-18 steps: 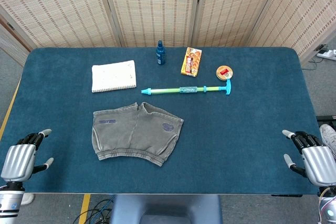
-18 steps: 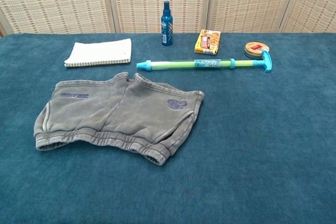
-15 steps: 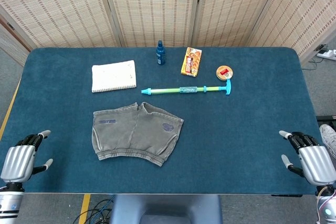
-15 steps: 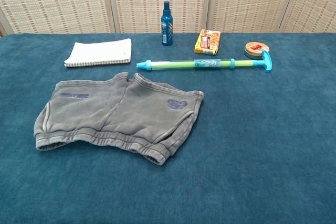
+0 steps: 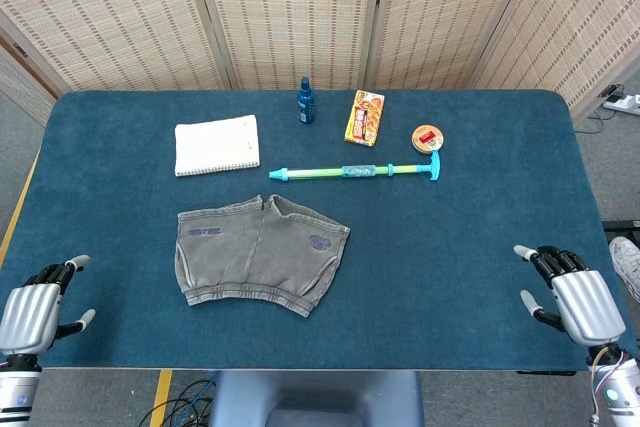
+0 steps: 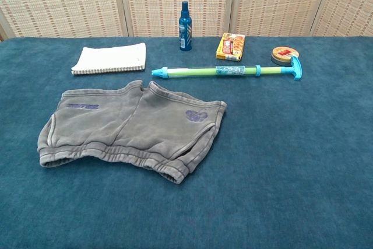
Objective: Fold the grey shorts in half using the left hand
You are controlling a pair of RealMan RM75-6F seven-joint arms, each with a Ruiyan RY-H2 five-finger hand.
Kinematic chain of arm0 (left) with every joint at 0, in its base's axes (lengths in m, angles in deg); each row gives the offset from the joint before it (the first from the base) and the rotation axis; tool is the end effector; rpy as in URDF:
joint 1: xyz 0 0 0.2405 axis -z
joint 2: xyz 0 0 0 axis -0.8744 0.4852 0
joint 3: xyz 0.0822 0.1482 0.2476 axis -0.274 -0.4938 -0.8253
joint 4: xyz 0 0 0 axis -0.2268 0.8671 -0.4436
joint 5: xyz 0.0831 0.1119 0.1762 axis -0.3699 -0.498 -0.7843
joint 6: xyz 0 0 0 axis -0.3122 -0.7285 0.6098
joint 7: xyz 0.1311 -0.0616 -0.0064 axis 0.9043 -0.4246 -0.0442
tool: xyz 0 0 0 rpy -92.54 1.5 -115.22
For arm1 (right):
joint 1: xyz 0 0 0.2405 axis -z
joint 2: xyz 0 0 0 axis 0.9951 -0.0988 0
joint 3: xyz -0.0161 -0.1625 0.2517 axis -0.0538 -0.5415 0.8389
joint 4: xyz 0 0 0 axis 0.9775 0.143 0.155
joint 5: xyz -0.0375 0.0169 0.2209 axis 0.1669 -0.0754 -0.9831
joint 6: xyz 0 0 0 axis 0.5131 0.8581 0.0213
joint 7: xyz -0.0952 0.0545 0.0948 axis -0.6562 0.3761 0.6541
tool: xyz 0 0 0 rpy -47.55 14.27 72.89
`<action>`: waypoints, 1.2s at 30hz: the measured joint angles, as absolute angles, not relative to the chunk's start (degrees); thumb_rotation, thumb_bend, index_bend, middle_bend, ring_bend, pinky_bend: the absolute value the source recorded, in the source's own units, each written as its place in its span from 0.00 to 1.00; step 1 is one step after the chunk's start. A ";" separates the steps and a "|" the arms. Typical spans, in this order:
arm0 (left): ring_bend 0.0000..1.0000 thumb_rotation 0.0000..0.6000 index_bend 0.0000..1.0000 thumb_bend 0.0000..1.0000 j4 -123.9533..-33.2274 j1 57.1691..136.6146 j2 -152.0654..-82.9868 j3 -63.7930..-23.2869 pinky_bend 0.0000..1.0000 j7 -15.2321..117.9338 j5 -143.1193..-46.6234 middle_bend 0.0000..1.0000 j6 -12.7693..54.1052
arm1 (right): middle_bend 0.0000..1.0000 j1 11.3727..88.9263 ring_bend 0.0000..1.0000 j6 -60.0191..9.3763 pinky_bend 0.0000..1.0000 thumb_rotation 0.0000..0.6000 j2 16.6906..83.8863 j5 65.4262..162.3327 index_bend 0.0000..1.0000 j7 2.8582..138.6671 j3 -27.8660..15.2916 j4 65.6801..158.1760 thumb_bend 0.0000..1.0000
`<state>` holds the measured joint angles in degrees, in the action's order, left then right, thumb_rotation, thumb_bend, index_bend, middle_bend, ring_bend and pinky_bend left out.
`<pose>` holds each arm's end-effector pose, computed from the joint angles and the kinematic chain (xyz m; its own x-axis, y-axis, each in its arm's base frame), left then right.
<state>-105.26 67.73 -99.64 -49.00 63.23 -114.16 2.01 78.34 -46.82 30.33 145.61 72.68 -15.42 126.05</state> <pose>-0.3368 0.1944 0.1452 0.4545 0.0536 0.8891 0.8890 0.0349 -0.4565 -0.3508 -0.1864 0.1645 0.4297 -0.0188 0.9028 -0.8915 -0.1679 0.4208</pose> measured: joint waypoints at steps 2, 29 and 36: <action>0.29 1.00 0.23 0.22 -104.66 68.03 -99.84 -48.87 0.42 63.07 -114.61 0.33 2.11 | 0.33 78.27 0.26 -47.09 0.27 1.00 30.11 145.57 0.20 72.49 -15.20 126.22 0.35; 0.73 1.00 0.34 0.22 -67.11 87.06 -115.03 -49.46 0.92 44.09 -133.00 0.79 12.27 | 0.33 79.19 0.26 -49.63 0.27 1.00 26.93 145.04 0.20 69.29 -14.67 130.15 0.35; 0.78 1.00 0.35 0.22 -55.22 89.92 -121.09 -50.99 0.93 40.75 -133.97 0.85 13.90 | 0.33 79.52 0.26 -49.63 0.27 1.00 26.86 144.78 0.20 68.38 -14.85 130.88 0.35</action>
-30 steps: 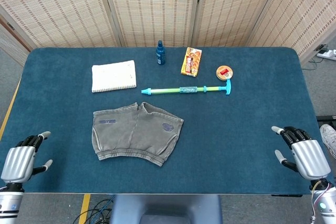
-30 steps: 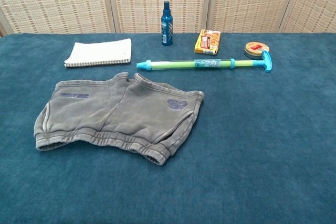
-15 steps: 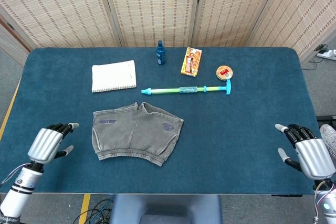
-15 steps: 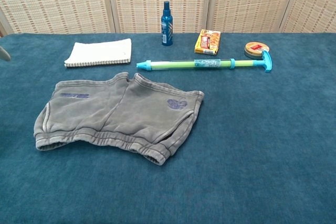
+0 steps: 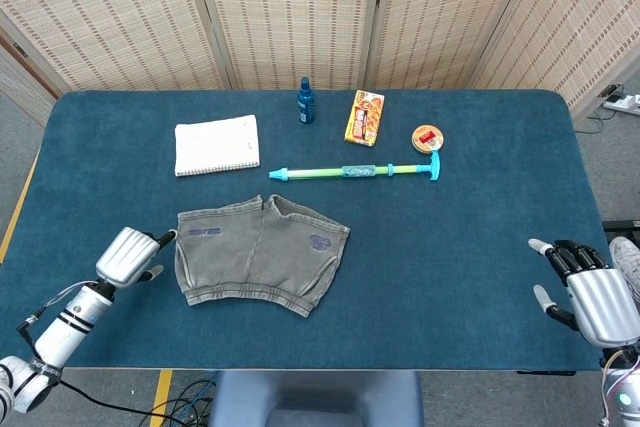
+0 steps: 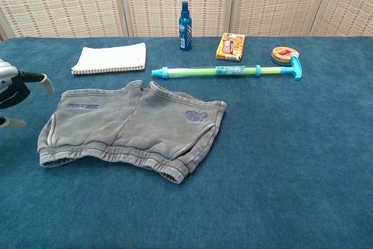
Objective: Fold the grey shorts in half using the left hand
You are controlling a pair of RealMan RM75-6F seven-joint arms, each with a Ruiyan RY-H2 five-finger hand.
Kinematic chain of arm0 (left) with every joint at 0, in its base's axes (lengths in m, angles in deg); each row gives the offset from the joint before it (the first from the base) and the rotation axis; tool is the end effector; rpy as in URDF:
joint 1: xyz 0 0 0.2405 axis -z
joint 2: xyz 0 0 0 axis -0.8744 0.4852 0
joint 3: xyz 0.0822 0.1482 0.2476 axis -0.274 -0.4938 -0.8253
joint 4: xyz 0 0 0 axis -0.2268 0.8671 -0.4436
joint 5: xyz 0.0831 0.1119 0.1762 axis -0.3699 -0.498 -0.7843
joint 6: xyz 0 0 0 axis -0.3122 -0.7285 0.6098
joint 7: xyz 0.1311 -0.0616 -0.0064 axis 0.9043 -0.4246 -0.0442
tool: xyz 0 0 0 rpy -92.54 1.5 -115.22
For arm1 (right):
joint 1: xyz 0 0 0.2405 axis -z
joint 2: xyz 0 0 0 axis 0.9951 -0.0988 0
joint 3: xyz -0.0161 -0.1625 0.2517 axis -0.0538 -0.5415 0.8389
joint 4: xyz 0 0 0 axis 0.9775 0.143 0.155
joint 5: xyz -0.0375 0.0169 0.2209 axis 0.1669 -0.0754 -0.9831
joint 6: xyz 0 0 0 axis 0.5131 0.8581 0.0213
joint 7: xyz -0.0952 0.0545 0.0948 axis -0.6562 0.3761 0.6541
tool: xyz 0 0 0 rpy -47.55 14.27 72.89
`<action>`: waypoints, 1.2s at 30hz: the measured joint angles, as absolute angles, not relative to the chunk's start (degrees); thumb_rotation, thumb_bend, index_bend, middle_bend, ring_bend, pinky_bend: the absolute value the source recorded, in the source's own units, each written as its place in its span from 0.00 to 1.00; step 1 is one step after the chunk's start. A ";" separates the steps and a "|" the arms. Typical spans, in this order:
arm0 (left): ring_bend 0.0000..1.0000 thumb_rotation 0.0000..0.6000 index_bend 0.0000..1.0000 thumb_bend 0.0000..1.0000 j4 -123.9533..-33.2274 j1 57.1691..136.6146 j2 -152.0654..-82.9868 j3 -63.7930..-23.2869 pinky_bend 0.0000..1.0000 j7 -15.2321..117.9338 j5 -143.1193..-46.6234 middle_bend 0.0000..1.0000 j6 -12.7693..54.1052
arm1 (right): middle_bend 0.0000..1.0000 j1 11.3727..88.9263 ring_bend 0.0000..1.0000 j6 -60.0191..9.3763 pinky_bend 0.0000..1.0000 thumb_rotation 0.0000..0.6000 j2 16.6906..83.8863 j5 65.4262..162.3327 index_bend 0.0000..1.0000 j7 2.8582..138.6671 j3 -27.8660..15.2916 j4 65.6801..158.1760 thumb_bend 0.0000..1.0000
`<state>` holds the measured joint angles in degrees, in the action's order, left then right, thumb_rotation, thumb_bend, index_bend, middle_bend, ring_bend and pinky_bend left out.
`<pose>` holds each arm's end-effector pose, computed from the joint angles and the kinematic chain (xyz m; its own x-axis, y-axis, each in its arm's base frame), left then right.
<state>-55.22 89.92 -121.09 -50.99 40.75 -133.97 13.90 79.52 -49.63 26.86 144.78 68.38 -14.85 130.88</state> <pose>-0.3454 0.3487 0.0474 0.6559 0.0207 0.7545 0.6629 -0.4939 -0.5627 -0.3384 -0.1804 0.1866 0.4666 0.0400 0.8836 -0.8731 -0.1389 0.4673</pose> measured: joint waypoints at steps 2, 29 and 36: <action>0.78 1.00 0.35 0.22 -51.66 90.47 -122.78 -51.54 0.94 39.72 -134.13 0.85 14.05 | 0.33 79.66 0.26 -49.65 0.27 1.00 26.84 144.71 0.20 68.15 -14.94 131.03 0.35; 0.78 1.00 0.36 0.22 -28.31 94.24 -138.08 -55.60 0.93 29.82 -132.90 0.86 12.02 | 0.34 80.01 0.30 -49.50 0.29 1.00 26.50 144.23 0.20 66.37 -14.80 132.29 0.35; 0.80 1.00 0.41 0.22 -27.38 94.60 -139.52 -55.39 0.93 26.68 -132.05 0.88 10.91 | 0.36 80.15 0.37 -49.48 0.33 1.00 26.59 143.94 0.20 66.05 -14.75 132.21 0.35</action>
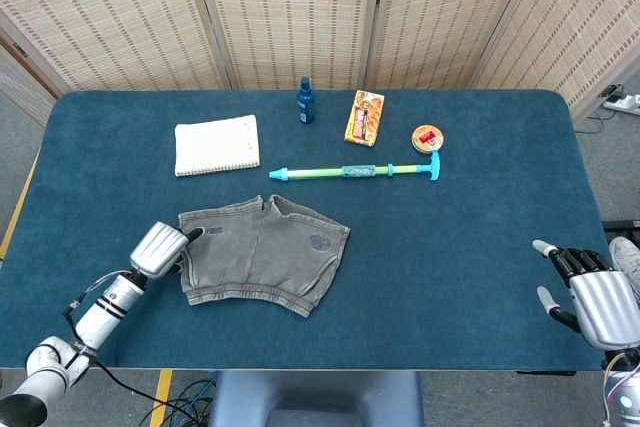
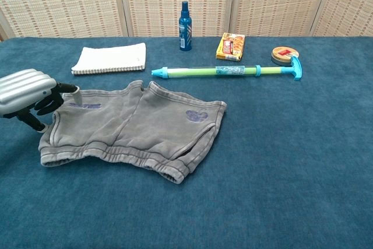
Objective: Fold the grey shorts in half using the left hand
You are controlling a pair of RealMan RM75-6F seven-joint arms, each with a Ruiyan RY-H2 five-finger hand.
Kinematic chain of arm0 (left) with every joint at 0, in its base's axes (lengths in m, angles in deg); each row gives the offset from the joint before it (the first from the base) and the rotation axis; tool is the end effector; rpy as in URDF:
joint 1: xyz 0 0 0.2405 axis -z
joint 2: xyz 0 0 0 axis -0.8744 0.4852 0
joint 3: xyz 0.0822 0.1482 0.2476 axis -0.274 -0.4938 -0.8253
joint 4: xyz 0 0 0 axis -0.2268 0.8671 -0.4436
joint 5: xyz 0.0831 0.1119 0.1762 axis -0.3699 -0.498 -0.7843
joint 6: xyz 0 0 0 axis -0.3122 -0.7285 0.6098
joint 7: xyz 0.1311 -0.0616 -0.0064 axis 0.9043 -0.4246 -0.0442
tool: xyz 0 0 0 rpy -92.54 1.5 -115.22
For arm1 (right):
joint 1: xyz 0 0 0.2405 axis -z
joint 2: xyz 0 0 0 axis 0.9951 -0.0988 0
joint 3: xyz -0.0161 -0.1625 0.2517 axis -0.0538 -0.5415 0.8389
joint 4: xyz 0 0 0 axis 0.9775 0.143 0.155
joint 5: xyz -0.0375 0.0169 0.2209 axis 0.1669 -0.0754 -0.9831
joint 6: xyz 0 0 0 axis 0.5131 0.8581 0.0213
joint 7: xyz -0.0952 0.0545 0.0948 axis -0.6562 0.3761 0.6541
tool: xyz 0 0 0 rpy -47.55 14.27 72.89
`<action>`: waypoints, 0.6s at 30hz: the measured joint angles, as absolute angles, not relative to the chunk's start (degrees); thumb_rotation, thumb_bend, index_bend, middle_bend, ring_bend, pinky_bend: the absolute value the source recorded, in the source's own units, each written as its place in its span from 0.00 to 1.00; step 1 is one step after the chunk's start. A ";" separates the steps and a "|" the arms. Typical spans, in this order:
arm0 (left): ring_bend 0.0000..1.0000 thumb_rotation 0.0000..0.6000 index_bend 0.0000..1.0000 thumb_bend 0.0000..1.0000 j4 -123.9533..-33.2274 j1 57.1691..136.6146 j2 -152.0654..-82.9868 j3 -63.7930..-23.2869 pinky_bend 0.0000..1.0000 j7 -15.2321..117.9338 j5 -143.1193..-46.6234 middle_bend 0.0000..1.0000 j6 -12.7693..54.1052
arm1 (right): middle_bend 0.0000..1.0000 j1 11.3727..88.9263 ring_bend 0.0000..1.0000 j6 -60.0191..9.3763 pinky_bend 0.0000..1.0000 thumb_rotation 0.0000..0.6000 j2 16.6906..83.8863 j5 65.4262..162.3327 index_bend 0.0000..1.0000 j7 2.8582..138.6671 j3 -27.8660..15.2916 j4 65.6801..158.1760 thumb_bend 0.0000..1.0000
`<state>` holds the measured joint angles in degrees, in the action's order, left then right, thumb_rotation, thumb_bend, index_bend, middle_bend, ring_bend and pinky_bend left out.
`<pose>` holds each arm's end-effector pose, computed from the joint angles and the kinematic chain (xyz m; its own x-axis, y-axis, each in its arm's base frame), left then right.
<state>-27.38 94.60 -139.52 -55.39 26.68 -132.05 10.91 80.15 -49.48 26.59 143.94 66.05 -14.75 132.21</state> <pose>-0.3342 0.3789 -0.0196 0.6013 0.0191 0.7988 0.6826 -0.5320 -0.5011 -0.3377 -0.1769 0.1869 0.4861 0.0372 0.8731 -0.8659 -0.1148 0.4869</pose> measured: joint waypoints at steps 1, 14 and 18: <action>0.80 1.00 0.41 0.22 -27.05 94.69 -139.79 -55.42 0.93 26.26 -131.92 0.89 10.73 | 0.36 80.13 0.38 -49.48 0.33 1.00 26.64 143.96 0.20 66.06 -14.73 132.17 0.35; 0.82 1.00 0.56 0.30 -25.84 95.14 -140.92 -55.87 0.93 22.21 -130.75 0.92 10.98 | 0.39 80.02 0.43 -49.28 0.36 1.00 26.88 143.83 0.20 66.13 -14.57 131.82 0.35; 0.82 1.00 0.61 0.37 -25.76 95.20 -141.22 -55.76 0.93 20.99 -130.24 0.93 10.75 | 0.40 79.98 0.43 -49.12 0.36 1.00 26.90 143.72 0.20 66.12 -14.56 131.75 0.35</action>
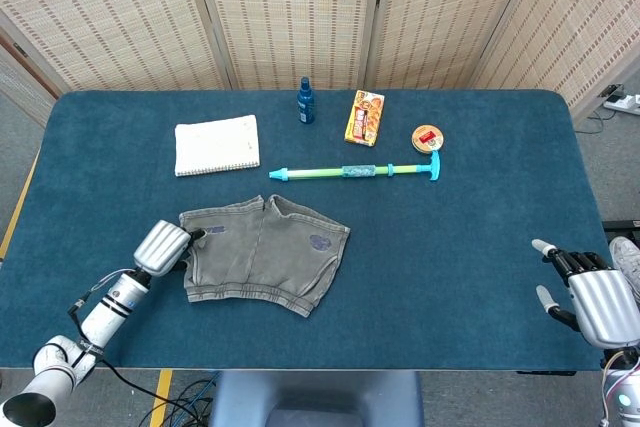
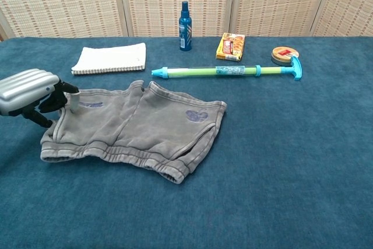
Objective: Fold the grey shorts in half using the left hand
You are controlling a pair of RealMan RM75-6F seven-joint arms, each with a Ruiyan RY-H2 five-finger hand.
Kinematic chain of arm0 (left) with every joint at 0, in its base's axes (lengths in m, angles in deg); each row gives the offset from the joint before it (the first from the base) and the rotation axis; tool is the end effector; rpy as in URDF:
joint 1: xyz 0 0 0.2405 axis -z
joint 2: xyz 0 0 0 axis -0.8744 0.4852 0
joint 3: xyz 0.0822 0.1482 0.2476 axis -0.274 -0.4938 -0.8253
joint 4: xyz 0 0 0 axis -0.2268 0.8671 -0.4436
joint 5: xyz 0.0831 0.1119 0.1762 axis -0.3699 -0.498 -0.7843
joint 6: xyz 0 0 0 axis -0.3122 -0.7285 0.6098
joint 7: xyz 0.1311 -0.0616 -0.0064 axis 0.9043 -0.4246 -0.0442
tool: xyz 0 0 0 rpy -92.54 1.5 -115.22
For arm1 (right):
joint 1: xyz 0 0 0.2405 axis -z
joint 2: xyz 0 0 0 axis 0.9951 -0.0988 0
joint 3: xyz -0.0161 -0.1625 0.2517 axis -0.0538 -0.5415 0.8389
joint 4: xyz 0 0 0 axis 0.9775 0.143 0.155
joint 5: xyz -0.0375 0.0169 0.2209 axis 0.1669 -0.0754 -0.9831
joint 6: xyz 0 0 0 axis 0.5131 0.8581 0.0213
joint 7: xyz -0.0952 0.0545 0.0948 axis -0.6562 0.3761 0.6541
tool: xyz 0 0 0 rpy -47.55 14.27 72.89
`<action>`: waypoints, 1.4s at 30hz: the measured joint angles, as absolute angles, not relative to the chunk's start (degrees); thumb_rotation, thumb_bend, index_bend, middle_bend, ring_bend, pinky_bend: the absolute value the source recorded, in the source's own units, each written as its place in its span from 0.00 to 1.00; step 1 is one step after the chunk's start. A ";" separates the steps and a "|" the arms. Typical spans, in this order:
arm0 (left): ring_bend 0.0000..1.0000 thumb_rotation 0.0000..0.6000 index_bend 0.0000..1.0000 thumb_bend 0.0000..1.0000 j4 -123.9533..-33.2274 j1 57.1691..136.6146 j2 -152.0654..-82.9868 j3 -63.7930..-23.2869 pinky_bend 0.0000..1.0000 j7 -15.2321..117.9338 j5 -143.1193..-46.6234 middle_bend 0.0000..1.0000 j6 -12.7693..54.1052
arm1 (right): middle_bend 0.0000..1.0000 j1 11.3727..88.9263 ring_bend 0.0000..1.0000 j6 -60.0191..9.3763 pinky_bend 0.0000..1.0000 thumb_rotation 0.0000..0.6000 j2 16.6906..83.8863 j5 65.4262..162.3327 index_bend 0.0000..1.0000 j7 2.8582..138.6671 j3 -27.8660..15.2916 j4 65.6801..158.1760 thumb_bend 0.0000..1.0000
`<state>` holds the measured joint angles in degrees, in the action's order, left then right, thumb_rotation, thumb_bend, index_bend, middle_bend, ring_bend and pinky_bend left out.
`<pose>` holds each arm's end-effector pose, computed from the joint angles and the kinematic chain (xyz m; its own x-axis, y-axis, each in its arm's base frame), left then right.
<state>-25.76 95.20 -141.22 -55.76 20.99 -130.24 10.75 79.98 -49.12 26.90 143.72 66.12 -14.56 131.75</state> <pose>-0.3291 0.3824 -0.0255 0.5195 0.0587 0.8524 0.7456 -0.5184 -0.4187 -0.3391 -0.1789 0.1856 0.4876 0.0355 0.8724 -0.8653 -0.1137 0.4882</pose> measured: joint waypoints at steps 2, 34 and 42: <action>0.83 1.00 0.62 0.41 -25.67 95.23 -141.38 -55.78 0.93 20.66 -130.11 0.93 10.72 | 0.40 79.96 0.43 -49.10 0.36 1.00 26.95 143.70 0.20 66.14 -14.53 131.72 0.35; 0.83 1.00 0.62 0.44 -68.43 105.56 -126.26 -50.27 0.93 49.57 -129.36 0.93 14.76 | 0.41 81.79 0.44 -51.90 0.36 1.00 26.55 143.94 0.20 67.30 -14.74 131.00 0.35; 0.83 1.00 0.62 0.44 -75.70 108.63 -126.14 -47.78 0.93 57.35 -128.83 0.93 17.84 | 0.41 82.35 0.44 -52.52 0.36 1.00 25.96 143.98 0.20 67.16 -14.78 131.41 0.35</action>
